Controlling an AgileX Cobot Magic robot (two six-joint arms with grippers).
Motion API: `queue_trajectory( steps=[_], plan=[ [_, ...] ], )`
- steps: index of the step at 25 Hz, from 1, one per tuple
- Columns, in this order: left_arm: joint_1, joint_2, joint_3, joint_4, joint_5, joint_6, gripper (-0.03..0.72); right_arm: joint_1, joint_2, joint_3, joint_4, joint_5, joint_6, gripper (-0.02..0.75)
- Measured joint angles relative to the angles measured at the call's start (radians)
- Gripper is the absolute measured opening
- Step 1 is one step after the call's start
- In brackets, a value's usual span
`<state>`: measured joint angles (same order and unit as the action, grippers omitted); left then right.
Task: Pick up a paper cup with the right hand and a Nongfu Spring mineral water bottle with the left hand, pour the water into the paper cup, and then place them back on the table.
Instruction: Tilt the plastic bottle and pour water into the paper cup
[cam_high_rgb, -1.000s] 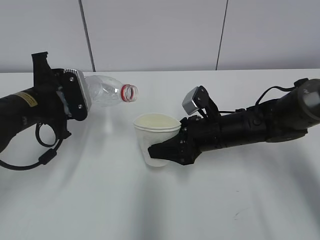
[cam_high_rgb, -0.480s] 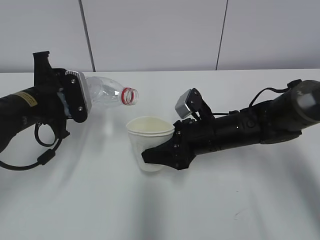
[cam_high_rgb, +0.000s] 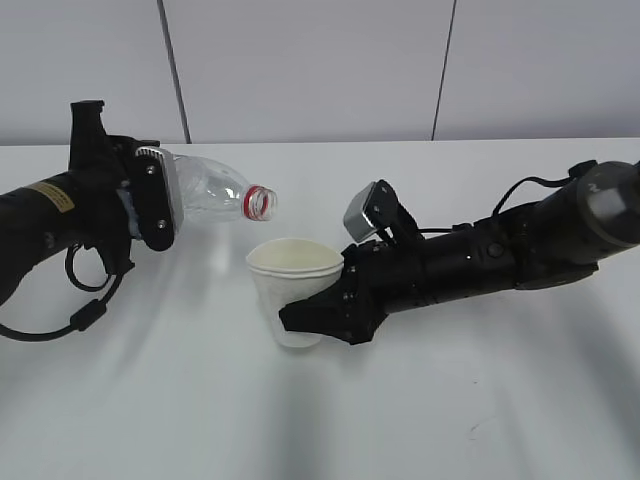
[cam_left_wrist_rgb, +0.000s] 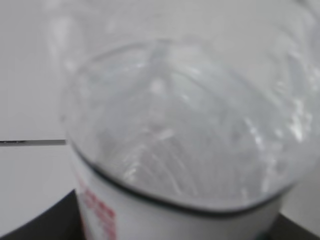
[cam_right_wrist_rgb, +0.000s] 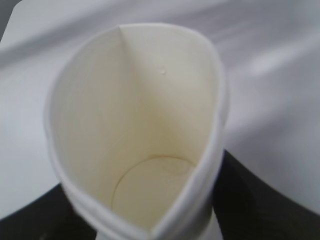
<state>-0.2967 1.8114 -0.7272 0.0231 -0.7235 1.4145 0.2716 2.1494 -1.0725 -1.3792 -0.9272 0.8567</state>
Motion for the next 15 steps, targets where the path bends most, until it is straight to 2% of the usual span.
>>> queue_trajectory(
  steps=[15],
  plan=[
    [0.0,0.0,0.0,0.001,-0.034,0.053,0.389,0.006,0.0,0.0,0.0,0.002,0.0,0.472]
  ],
)
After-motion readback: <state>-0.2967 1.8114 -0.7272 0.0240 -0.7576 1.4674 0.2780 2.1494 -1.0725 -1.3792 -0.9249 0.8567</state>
